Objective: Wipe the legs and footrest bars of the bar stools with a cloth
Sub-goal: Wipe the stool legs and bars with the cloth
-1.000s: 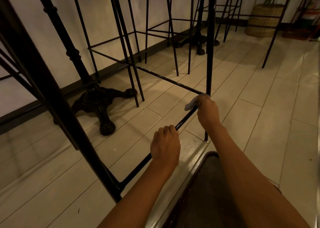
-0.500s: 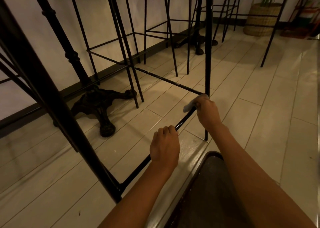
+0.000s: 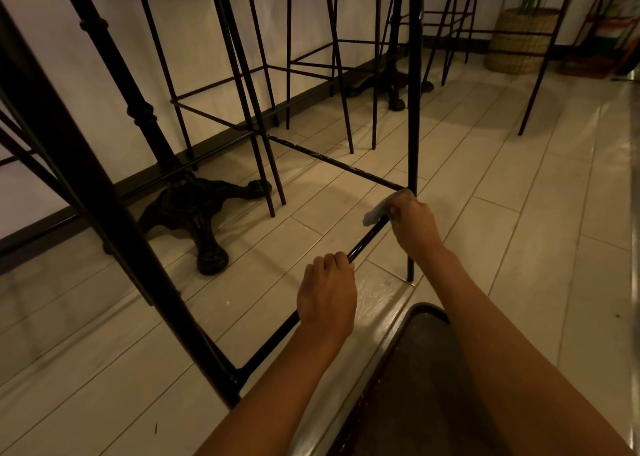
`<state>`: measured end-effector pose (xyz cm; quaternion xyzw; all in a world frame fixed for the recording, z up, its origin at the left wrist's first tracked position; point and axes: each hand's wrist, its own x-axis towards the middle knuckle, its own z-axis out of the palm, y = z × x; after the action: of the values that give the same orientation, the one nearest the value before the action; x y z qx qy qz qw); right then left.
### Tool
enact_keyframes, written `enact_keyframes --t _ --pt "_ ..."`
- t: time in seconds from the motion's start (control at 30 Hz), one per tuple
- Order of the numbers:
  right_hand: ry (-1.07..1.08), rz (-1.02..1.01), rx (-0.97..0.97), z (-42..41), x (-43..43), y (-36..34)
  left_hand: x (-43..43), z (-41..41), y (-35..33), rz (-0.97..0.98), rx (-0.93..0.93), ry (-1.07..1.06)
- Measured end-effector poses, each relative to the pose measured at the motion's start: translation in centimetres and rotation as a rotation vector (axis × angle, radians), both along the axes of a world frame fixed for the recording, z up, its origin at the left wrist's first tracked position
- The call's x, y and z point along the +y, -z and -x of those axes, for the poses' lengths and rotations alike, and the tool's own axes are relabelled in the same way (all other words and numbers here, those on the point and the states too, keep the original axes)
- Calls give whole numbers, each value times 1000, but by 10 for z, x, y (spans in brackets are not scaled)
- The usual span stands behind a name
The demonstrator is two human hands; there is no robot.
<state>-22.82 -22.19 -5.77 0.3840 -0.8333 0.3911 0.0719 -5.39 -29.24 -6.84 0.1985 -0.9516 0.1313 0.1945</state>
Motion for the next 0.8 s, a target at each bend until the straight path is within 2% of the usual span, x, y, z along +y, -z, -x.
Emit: enact_keyframes --t 0.3,0.53,0.8 --pt "85 11 2 6 -2 5 -2 2 4 -18 26 -10" --pt "30 4 37 -20 -3 14 0 3 3 -44 47 -17" --pt "66 37 -74 -14 5 -7 0 1 2 -54 -35 -8"
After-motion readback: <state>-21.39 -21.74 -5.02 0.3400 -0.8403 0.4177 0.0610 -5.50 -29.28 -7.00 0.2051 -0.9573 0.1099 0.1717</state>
